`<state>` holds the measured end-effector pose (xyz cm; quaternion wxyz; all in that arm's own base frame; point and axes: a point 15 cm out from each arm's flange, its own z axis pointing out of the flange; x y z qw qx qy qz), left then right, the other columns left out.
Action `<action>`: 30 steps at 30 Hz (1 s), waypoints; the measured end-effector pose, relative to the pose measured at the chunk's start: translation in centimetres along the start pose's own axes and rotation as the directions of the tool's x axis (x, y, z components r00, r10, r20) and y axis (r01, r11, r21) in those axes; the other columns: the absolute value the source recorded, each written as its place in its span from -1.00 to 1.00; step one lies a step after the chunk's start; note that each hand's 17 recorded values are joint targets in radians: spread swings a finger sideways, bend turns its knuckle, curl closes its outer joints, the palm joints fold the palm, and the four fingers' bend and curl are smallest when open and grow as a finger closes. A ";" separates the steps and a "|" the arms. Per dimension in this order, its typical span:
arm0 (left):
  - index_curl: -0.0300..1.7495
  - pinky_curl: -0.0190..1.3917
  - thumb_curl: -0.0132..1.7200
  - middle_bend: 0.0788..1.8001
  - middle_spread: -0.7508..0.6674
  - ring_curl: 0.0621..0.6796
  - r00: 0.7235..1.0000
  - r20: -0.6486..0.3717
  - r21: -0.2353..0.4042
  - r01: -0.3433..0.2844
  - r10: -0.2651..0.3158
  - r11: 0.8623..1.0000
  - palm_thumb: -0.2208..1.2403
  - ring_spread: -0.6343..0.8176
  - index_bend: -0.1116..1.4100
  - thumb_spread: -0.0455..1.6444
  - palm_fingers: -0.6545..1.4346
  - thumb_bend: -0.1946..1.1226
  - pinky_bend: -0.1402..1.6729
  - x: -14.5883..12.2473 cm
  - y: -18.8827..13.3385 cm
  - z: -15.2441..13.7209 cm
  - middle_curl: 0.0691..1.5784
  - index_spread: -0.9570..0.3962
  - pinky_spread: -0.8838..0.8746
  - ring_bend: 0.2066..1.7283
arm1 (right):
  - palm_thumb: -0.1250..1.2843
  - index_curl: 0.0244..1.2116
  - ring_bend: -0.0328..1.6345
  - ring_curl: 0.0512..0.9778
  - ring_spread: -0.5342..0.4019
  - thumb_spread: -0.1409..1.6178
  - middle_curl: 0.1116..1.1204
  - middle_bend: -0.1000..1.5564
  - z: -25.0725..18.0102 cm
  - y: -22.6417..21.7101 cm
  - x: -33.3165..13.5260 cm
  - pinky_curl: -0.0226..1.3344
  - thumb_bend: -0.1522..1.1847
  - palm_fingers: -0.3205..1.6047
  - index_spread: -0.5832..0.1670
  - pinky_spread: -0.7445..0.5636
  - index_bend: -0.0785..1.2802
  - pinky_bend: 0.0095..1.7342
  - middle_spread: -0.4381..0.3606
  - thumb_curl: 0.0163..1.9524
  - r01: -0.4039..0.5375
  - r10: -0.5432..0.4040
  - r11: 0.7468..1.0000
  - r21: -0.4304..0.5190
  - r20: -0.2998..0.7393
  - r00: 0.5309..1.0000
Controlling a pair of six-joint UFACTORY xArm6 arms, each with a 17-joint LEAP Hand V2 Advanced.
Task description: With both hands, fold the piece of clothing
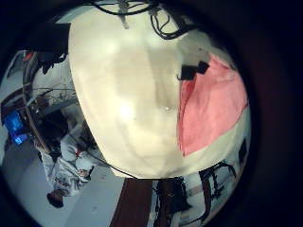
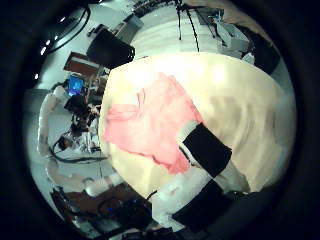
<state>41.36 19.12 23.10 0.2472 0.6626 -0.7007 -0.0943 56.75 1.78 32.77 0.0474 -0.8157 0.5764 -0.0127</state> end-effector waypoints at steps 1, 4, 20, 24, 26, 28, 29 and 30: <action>-0.24 -0.45 -0.44 -0.83 0.47 -0.39 1.000 -0.010 -0.013 -0.014 0.014 1.000 0.08 0.43 -0.73 0.30 -0.53 -0.74 -0.21 0.7 0.4 0.3 -0.50 0.42 0.41 -0.39 | 0.12 -0.27 -0.22 -0.30 0.17 0.82 -0.36 -0.27 0.1 0.6 0.0 -0.22 -0.75 -0.51 -0.42 0.67 -0.41 -0.62 -0.01 -0.71 0.019 -0.019 1.000 -0.015 0.011 1.000; -0.34 -0.49 -0.46 -0.87 0.52 -0.45 0.998 -0.039 -0.047 -0.052 0.050 0.998 0.07 0.50 -0.72 0.31 -0.51 -0.74 -0.28 3.2 1.1 1.2 -0.54 0.47 0.50 -0.44 | 0.15 -0.28 -0.35 -0.39 0.23 0.87 -0.41 -0.35 1.7 3.4 -0.9 -0.26 -0.73 -0.56 -0.45 0.63 -0.39 -0.66 -0.09 -0.72 0.097 -0.089 0.991 -0.090 0.079 0.993; -0.60 -0.57 -0.53 -0.90 0.59 -0.59 0.990 -0.021 -0.073 -0.141 0.140 0.987 0.06 0.63 -0.67 0.35 -0.46 -0.74 -0.46 8.7 2.2 5.7 -0.69 0.53 0.59 -0.64 | -0.43 -0.44 -0.70 -0.60 0.37 0.73 -0.58 -0.66 12.7 6.5 -7.2 -0.40 -0.84 -0.68 -0.39 0.50 -0.62 -0.73 -0.13 -0.81 0.342 -0.338 0.931 -0.128 0.050 0.940; -0.62 -0.57 -0.53 -0.90 0.60 -0.59 0.990 -0.022 -0.070 -0.137 0.136 0.988 0.06 0.64 -0.67 0.35 -0.45 -0.74 -0.48 8.5 2.5 5.6 -0.71 0.53 0.59 -0.67 | -0.72 -0.46 -0.73 -0.61 0.38 0.60 -0.59 -0.66 15.1 7.5 -7.3 -0.42 -0.87 -0.69 -0.29 0.50 -0.63 -0.75 -0.09 -0.85 0.343 -0.350 0.924 -0.167 -0.016 0.936; -0.63 -0.56 -0.53 -0.90 0.60 -0.59 0.991 -0.021 -0.068 -0.134 0.133 0.989 0.06 0.64 -0.67 0.35 -0.45 -0.74 -0.48 8.4 2.7 5.5 -0.72 0.53 0.59 -0.68 | -0.85 -0.47 -0.74 -0.62 0.39 0.54 -0.60 -0.67 15.9 8.1 -6.6 -0.43 -0.87 -0.70 -0.25 0.51 -0.63 -0.76 -0.03 -0.86 0.318 -0.335 0.927 -0.199 -0.055 0.941; -0.64 -0.56 -0.54 -0.89 0.60 -0.58 0.991 -0.020 -0.064 -0.133 0.132 0.989 0.06 0.64 -0.67 0.35 -0.45 -0.74 -0.49 8.3 2.8 5.3 -0.73 0.53 0.59 -0.68 | -0.91 -0.48 -0.74 -0.62 0.40 0.48 -0.61 -0.67 17.2 8.9 -5.5 -0.44 -0.87 -0.70 -0.22 0.51 -0.63 -0.77 0.03 -0.87 0.293 -0.323 0.924 -0.246 -0.091 0.942; -0.65 -0.56 -0.54 -0.89 0.60 -0.58 0.991 -0.020 -0.063 -0.132 0.131 0.989 0.06 0.64 -0.67 0.35 -0.45 -0.74 -0.49 8.3 2.9 5.3 -0.73 0.53 0.59 -0.68 | -0.93 -0.48 -0.74 -0.63 0.40 0.46 -0.62 -0.67 18.1 9.4 -4.8 -0.44 -0.87 -0.71 -0.21 0.51 -0.63 -0.77 0.06 -0.87 0.279 -0.318 0.920 -0.274 -0.111 0.942; -0.65 -0.56 -0.54 -0.89 0.60 -0.58 0.991 -0.020 -0.062 -0.131 0.131 0.989 0.06 0.64 -0.67 0.35 -0.45 -0.74 -0.50 8.4 3.0 5.2 -0.73 0.53 0.59 -0.69 | -0.94 -0.49 -0.75 -0.63 0.40 0.43 -0.62 -0.67 18.8 9.7 -4.3 -0.44 -0.87 -0.71 -0.20 0.51 -0.63 -0.77 0.09 -0.87 0.267 -0.314 0.918 -0.295 -0.125 0.941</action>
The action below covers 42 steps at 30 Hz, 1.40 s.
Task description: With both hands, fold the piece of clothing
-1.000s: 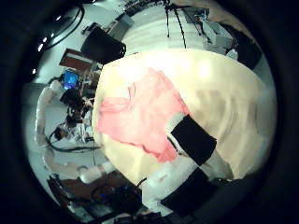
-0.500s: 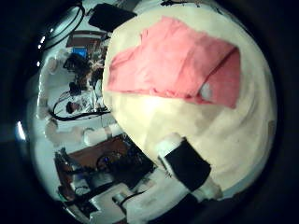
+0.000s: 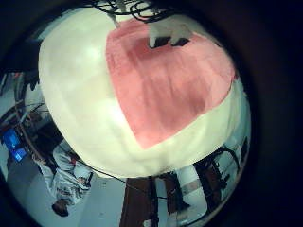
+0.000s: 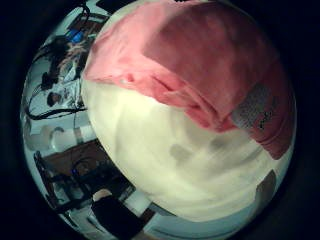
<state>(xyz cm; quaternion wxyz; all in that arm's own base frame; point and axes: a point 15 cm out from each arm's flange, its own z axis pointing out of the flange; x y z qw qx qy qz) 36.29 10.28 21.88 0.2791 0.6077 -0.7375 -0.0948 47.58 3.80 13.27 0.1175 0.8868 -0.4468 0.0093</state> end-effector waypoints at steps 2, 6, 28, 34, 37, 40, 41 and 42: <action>-0.66 -0.56 -0.54 -0.89 0.60 -0.57 1.000 0.001 0.002 0.000 0.000 1.000 0.06 0.64 -0.66 0.35 -0.44 -0.74 -0.50 0.0 0.2 -0.1 -0.74 0.53 0.59 -0.69 | -0.95 -0.50 -0.74 -0.64 0.41 0.40 -0.63 -0.67 2.0 0.7 0.9 -0.45 -0.88 -0.71 -0.18 0.51 -0.63 -0.78 0.12 -0.88 -0.017 0.017 0.999 -0.042 -0.010 1.000; -0.67 -0.56 -0.55 -0.89 0.60 -0.57 1.000 0.006 0.003 0.001 -0.001 1.000 0.06 0.65 -0.66 0.35 -0.44 -0.74 -0.51 0.1 0.5 -0.2 -0.75 0.53 0.59 -0.70 | -0.95 -0.51 -0.75 -0.65 0.41 0.37 -0.65 -0.67 2.7 1.3 1.6 -0.45 -0.88 -0.71 -0.17 0.51 -0.63 -0.78 0.15 -0.90 -0.035 0.035 0.998 -0.050 -0.007 0.999; -0.68 -0.54 -0.55 -0.89 0.61 -0.55 0.999 0.022 -0.011 -0.032 0.032 0.999 0.06 0.67 -0.66 0.35 -0.44 -0.74 -0.53 2.3 1.3 0.7 -0.77 0.53 0.60 -0.73 | -0.89 -0.54 -0.72 -0.66 0.41 0.39 -0.60 -0.59 -8.7 10.9 5.6 -0.48 -0.83 -0.57 -0.29 0.51 -0.63 -0.79 0.15 -0.91 -0.121 0.131 0.980 0.159 -0.049 0.990; -0.69 -0.53 -0.56 -0.89 0.61 -0.54 0.998 0.029 -0.014 -0.047 0.047 0.999 0.06 0.68 -0.66 0.35 -0.43 -0.74 -0.54 3.2 1.3 0.8 -0.78 0.53 0.60 -0.73 | -0.83 -0.47 -0.75 -0.78 0.72 0.46 -0.67 -0.70 -6.2 12.8 7.2 -0.42 -0.80 -0.65 -0.07 0.48 -0.50 -0.61 0.37 -0.89 -0.185 0.181 0.978 0.101 0.051 0.982; -0.69 -0.53 -0.56 -0.89 0.61 -0.54 0.998 0.028 -0.018 -0.050 0.050 0.999 0.06 0.68 -0.66 0.35 -0.43 -0.74 -0.54 3.4 1.7 1.1 -0.78 0.53 0.60 -0.73 | -0.80 -0.51 -0.63 -0.73 0.58 0.50 -0.64 -0.62 -5.1 12.4 7.7 -0.45 -0.79 -0.55 -0.08 0.44 -0.63 -0.68 0.34 -0.87 -0.180 0.175 0.980 0.082 0.067 0.982; -0.69 -0.53 -0.56 -0.89 0.61 -0.53 0.998 0.032 -0.016 -0.054 0.054 0.998 0.06 0.68 -0.66 0.35 -0.43 -0.74 -0.54 3.6 1.8 1.0 -0.78 0.53 0.60 -0.73 | -0.77 -0.54 -0.54 -0.65 0.46 0.52 -0.62 -0.60 -3.6 11.9 7.5 -0.47 -0.78 -0.51 -0.14 0.42 -0.66 -0.73 0.30 -0.86 -0.163 0.158 0.985 0.062 0.081 0.984; -0.69 -0.53 -0.56 -0.89 0.61 -0.53 0.998 0.032 -0.017 -0.057 0.058 0.998 0.06 0.68 -0.66 0.35 -0.43 -0.74 -0.54 3.6 1.9 1.1 -0.78 0.53 0.60 -0.74 | -0.76 -0.54 -0.54 -0.65 0.43 0.53 -0.61 -0.59 -3.2 11.7 7.3 -0.47 -0.79 -0.52 -0.17 0.42 -0.66 -0.73 0.29 -0.85 -0.156 0.151 0.986 0.055 0.085 0.985; -0.69 -0.53 -0.56 -0.89 0.61 -0.53 0.998 0.031 -0.020 -0.059 0.059 0.998 0.06 0.68 -0.66 0.35 -0.43 -0.74 -0.54 3.7 2.1 1.3 -0.78 0.53 0.60 -0.74 | -0.75 -0.55 -0.56 -0.64 0.40 0.54 -0.60 -0.59 -2.8 11.5 7.2 -0.47 -0.79 -0.52 -0.18 0.42 -0.65 -0.73 0.28 -0.85 -0.153 0.148 0.987 0.048 0.090 0.985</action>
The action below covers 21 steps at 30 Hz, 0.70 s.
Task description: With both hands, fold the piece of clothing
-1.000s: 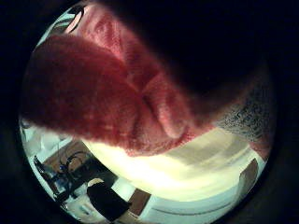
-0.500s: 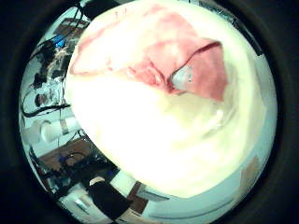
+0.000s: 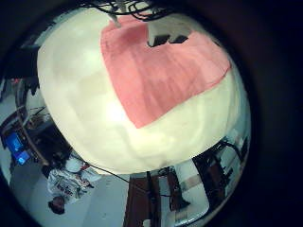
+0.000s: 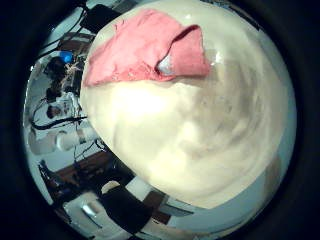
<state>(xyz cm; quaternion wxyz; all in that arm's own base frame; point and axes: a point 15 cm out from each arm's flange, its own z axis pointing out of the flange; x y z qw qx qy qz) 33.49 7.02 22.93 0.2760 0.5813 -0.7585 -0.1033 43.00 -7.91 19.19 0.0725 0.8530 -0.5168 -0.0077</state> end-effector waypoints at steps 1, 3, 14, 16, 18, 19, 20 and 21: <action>-0.69 -0.53 -0.55 -0.89 0.61 -0.53 1.000 -0.002 -0.005 0.000 0.000 1.000 0.07 0.68 -0.66 0.35 -0.43 -0.73 -0.55 0.1 0.1 0.3 -0.78 0.53 0.60 -0.74 | -0.74 -0.55 -0.56 -0.64 0.38 0.54 -0.60 -0.59 0.5 -0.1 -0.1 -0.47 -0.78 -0.52 -0.20 0.42 -0.65 -0.73 0.23 -0.84 0.002 -0.002 1.000 -0.009 0.007 1.000; -0.69 -0.53 -0.55 -0.89 0.61 -0.53 1.000 -0.004 -0.006 0.002 -0.002 1.000 0.07 0.68 -0.66 0.35 -0.43 -0.74 -0.55 0.1 0.2 0.5 -0.78 0.53 0.60 -0.74 | -0.73 -0.56 -0.54 -0.63 0.35 0.55 -0.60 -0.60 1.6 -0.4 -0.2 -0.48 -0.79 -0.51 -0.21 0.42 -0.66 -0.74 0.17 -0.84 0.006 -0.005 1.000 -0.024 0.019 1.000; -0.69 -0.53 -0.55 -0.89 0.61 -0.52 1.000 -0.005 -0.007 0.004 -0.004 1.000 0.06 0.68 -0.66 0.35 -0.43 -0.74 -0.55 0.1 0.0 1.4 -0.78 0.53 0.60 -0.75 | -0.69 -0.59 -0.53 -0.60 0.25 0.63 -0.57 -0.60 2.4 -4.9 1.2 -0.48 -0.78 -0.48 -0.16 0.36 -0.66 -0.72 0.12 -0.83 -0.028 0.028 1.000 0.014 0.002 1.000; -0.69 -0.53 -0.55 -0.89 0.61 -0.52 1.000 -0.005 -0.007 0.004 -0.004 1.000 0.06 0.68 -0.66 0.35 -0.43 -0.74 -0.55 0.2 0.0 1.4 -0.78 0.53 0.60 -0.75 | -0.65 -0.59 -0.53 -0.59 0.25 0.65 -0.57 -0.60 2.8 -5.1 1.1 -0.48 -0.77 -0.48 -0.15 0.35 -0.66 -0.72 0.14 -0.83 -0.034 0.034 0.999 0.011 0.004 0.999; -0.69 -0.53 -0.55 -0.89 0.61 -0.52 1.000 -0.004 -0.010 0.003 -0.003 1.000 0.06 0.68 -0.66 0.35 -0.43 -0.74 -0.55 0.1 0.1 1.5 -0.78 0.53 0.60 -0.75 | -0.59 -0.59 -0.53 -0.59 0.25 0.66 -0.57 -0.60 2.8 -5.8 0.9 -0.48 -0.75 -0.47 -0.13 0.35 -0.65 -0.72 0.16 -0.82 -0.035 0.035 0.999 0.016 0.000 0.999; -0.69 -0.53 -0.55 -0.89 0.61 -0.52 1.000 -0.003 -0.012 0.005 -0.005 1.000 0.06 0.68 -0.66 0.35 -0.43 -0.73 -0.55 0.1 0.1 1.5 -0.78 0.53 0.60 -0.75 | -0.56 -0.59 -0.53 -0.59 0.24 0.67 -0.57 -0.60 3.0 -6.1 0.8 -0.48 -0.75 -0.47 -0.12 0.35 -0.65 -0.72 0.17 -0.82 -0.033 0.033 0.999 0.015 0.000 0.999; -0.69 -0.53 -0.55 -0.89 0.61 -0.52 1.000 -0.003 -0.012 0.006 -0.006 1.000 0.06 0.68 -0.66 0.35 -0.43 -0.74 -0.55 0.1 0.1 1.5 -0.78 0.53 0.60 -0.75 | -0.54 -0.59 -0.53 -0.59 0.24 0.67 -0.56 -0.60 3.2 -6.6 0.9 -0.48 -0.75 -0.47 -0.11 0.35 -0.66 -0.72 0.19 -0.81 -0.030 0.030 0.999 0.011 0.001 1.000; -0.69 -0.53 -0.55 -0.89 0.61 -0.52 1.000 -0.003 -0.012 0.006 -0.006 1.000 0.06 0.68 -0.66 0.36 -0.43 -0.74 -0.55 0.1 0.1 1.5 -0.78 0.53 0.60 -0.75 | -0.52 -0.59 -0.53 -0.58 0.24 0.66 -0.56 -0.60 3.3 -6.8 1.0 -0.48 -0.75 -0.47 -0.10 0.35 -0.66 -0.72 0.20 -0.81 -0.028 0.028 1.000 0.009 0.002 1.000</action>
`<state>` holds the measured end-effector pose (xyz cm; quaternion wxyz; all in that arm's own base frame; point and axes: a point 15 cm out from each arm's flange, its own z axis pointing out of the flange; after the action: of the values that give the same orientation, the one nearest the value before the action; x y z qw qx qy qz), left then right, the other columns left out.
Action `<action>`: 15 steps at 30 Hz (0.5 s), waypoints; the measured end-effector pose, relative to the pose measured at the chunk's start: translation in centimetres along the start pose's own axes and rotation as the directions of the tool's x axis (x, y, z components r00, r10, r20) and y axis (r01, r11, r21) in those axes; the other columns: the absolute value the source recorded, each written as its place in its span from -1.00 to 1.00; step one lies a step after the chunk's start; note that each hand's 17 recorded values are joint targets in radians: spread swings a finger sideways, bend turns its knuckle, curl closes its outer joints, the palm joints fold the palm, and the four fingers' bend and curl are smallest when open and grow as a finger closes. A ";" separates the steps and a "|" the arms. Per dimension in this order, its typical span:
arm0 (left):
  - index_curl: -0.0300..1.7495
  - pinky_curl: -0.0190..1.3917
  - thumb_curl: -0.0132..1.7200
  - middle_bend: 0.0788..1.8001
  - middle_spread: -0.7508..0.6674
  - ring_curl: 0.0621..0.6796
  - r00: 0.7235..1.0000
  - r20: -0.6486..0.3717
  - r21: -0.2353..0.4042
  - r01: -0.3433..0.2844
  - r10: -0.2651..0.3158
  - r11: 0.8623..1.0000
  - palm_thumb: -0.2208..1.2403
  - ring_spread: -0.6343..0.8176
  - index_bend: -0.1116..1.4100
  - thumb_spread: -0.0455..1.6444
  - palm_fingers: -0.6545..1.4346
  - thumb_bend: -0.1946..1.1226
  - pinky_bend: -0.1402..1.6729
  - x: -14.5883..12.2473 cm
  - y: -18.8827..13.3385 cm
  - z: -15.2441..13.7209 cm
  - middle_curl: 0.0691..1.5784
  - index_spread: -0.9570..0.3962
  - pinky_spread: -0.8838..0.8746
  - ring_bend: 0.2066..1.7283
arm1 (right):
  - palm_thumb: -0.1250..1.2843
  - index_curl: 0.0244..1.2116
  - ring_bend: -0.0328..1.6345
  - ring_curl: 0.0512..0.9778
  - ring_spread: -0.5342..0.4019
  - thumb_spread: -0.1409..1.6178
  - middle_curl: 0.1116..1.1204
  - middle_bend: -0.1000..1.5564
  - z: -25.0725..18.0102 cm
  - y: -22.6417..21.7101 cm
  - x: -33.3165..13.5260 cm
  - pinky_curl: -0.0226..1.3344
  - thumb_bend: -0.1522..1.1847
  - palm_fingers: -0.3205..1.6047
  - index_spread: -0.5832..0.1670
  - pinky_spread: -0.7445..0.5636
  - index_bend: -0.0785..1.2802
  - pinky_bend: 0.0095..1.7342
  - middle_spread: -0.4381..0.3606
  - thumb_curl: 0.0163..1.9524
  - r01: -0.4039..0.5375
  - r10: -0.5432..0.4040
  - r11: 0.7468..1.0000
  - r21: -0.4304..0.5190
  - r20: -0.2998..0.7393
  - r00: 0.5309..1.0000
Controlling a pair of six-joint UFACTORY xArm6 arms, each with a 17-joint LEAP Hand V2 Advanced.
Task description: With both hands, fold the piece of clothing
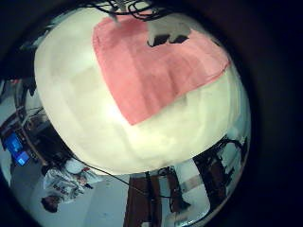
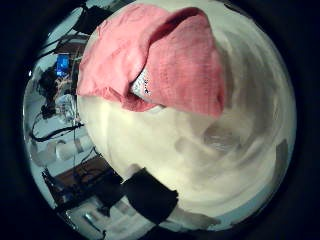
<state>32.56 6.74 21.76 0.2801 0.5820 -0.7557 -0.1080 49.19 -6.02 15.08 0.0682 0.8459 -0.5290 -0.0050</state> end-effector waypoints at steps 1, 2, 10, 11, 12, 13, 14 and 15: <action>-0.68 -0.53 -0.55 -0.89 0.61 -0.52 1.000 0.000 0.000 0.000 0.000 1.000 0.06 0.68 -0.66 0.36 -0.43 -0.74 -0.55 0.0 0.0 0.0 -0.78 0.53 0.60 -0.75 | -0.50 -0.59 -0.53 -0.58 0.24 0.66 -0.56 -0.60 0.1 -0.4 0.1 -0.48 -0.75 -0.47 -0.09 0.35 -0.66 -0.72 0.20 -0.81 0.001 -0.001 1.000 -0.001 0.000 1.000; -0.68 -0.53 -0.55 -0.89 0.61 -0.52 1.000 0.000 0.000 0.000 0.000 1.000 0.06 0.68 -0.66 0.36 -0.43 -0.74 -0.55 0.0 0.0 0.0 -0.78 0.53 0.60 -0.75 | -0.50 -0.59 -0.53 -0.58 0.24 0.66 -0.56 -0.60 0.2 -0.8 0.2 -0.48 -0.76 -0.47 -0.09 0.35 -0.66 -0.72 0.21 -0.81 -0.001 0.001 1.000 -0.003 0.001 1.000; -0.68 -0.52 -0.55 -0.89 0.61 -0.52 1.000 0.003 -0.002 -0.006 0.006 1.000 0.07 0.68 -0.66 0.35 -0.43 -0.74 -0.56 0.3 0.3 -0.1 -0.78 0.53 0.60 -0.75 | -0.42 -0.61 -0.41 -0.53 0.18 0.61 -0.54 -0.58 0.6 -1.3 -0.4 -0.50 -0.79 -0.36 -0.02 0.31 -0.67 -0.72 0.22 -0.79 0.011 -0.011 1.000 -0.013 0.007 1.000; -0.68 -0.52 -0.55 -0.89 0.61 -0.52 1.000 0.005 0.002 -0.004 0.004 1.000 0.07 0.68 -0.66 0.35 -0.43 -0.74 -0.56 0.3 0.4 -0.2 -0.78 0.53 0.60 -0.75 | -0.40 -0.62 -0.37 -0.52 0.15 0.59 -0.53 -0.56 0.8 -1.3 -0.8 -0.50 -0.78 -0.34 0.00 0.30 -0.68 -0.72 0.21 -0.78 0.019 -0.018 1.000 -0.025 0.011 1.000; -0.68 -0.52 -0.55 -0.89 0.61 -0.52 1.000 0.004 0.003 -0.004 0.004 1.000 0.07 0.68 -0.66 0.35 -0.43 -0.74 -0.56 0.3 0.4 -0.2 -0.78 0.53 0.60 -0.75 | -0.39 -0.62 -0.37 -0.52 0.14 0.58 -0.53 -0.56 0.9 -1.3 -1.2 -0.50 -0.79 -0.33 -0.01 0.29 -0.67 -0.72 0.19 -0.78 0.025 -0.025 0.999 -0.033 0.015 1.000; -0.68 -0.52 -0.55 -0.89 0.61 -0.52 1.000 0.004 0.003 -0.006 0.006 1.000 0.07 0.68 -0.66 0.35 -0.43 -0.74 -0.56 0.3 0.5 -0.2 -0.78 0.53 0.61 -0.75 | -0.36 -0.62 -0.34 -0.52 0.10 0.57 -0.53 -0.54 1.1 -1.1 -1.5 -0.51 -0.78 -0.26 -0.01 0.26 -0.64 -0.73 0.19 -0.77 0.032 -0.031 0.998 -0.047 0.020 0.999; -0.68 -0.52 -0.55 -0.89 0.61 -0.52 1.000 0.004 0.004 -0.005 0.005 1.000 0.07 0.68 -0.66 0.35 -0.43 -0.74 -0.56 0.3 0.5 -0.3 -0.78 0.53 0.61 -0.75 | -0.32 -0.62 -0.30 -0.51 0.07 0.55 -0.52 -0.52 1.3 -0.8 -2.0 -0.52 -0.77 -0.19 0.00 0.23 -0.63 -0.72 0.18 -0.76 0.041 -0.039 0.997 -0.066 0.029 0.999; -0.68 -0.52 -0.55 -0.89 0.61 -0.52 1.000 0.005 0.004 -0.006 0.006 1.000 0.07 0.68 -0.66 0.35 -0.43 -0.74 -0.56 0.3 0.5 -0.3 -0.78 0.53 0.61 -0.75 | -0.26 -0.61 -0.26 -0.49 0.02 0.53 -0.51 -0.49 1.5 -0.6 -2.4 -0.51 -0.76 -0.13 -0.01 0.19 -0.63 -0.71 0.16 -0.75 0.052 -0.049 0.995 -0.084 0.037 0.998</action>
<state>32.27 6.66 22.32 0.2773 0.5801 -0.7584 -0.1070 48.54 -3.76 13.35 0.0949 0.8551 -0.5079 -0.0440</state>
